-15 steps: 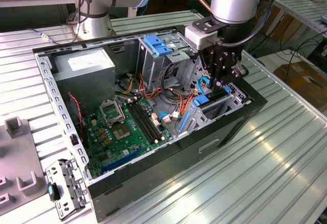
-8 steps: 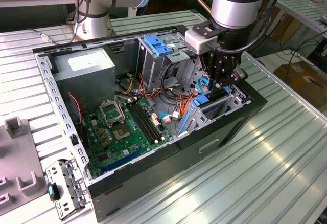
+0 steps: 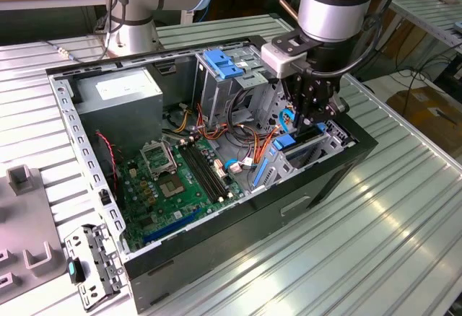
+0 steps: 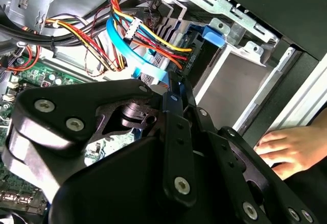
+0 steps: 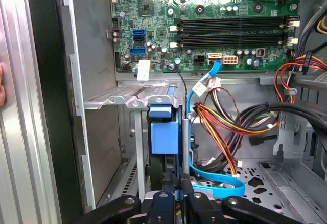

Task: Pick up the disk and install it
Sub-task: 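Insert the second disk wire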

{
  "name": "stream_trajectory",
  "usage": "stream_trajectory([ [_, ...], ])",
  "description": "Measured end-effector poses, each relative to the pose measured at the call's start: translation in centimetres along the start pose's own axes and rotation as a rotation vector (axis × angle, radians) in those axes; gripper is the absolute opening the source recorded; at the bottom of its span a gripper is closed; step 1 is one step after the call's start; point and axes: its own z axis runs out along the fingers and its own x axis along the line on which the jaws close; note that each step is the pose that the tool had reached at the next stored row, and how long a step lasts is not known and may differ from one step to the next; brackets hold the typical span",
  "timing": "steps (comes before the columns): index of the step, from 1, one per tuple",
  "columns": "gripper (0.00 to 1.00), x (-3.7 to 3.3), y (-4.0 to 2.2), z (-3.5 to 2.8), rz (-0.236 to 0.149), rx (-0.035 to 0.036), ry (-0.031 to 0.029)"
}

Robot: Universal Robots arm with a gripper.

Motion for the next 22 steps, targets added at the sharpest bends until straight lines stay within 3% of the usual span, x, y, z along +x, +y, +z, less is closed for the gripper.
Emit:
stream_trajectory([
  [7, 0.16, 0.13, 0.09, 0.46, 0.003, -0.0004, -0.0127],
  [15, 0.16, 0.19, 0.1, 0.56, 0.003, -0.0004, -0.0157],
  [17, 0.24, 0.2, 0.1, 0.56, 0.003, -0.0004, -0.0157],
  [22, 0.24, 0.28, -0.11, -0.48, 0.003, 0.001, -0.0156],
])
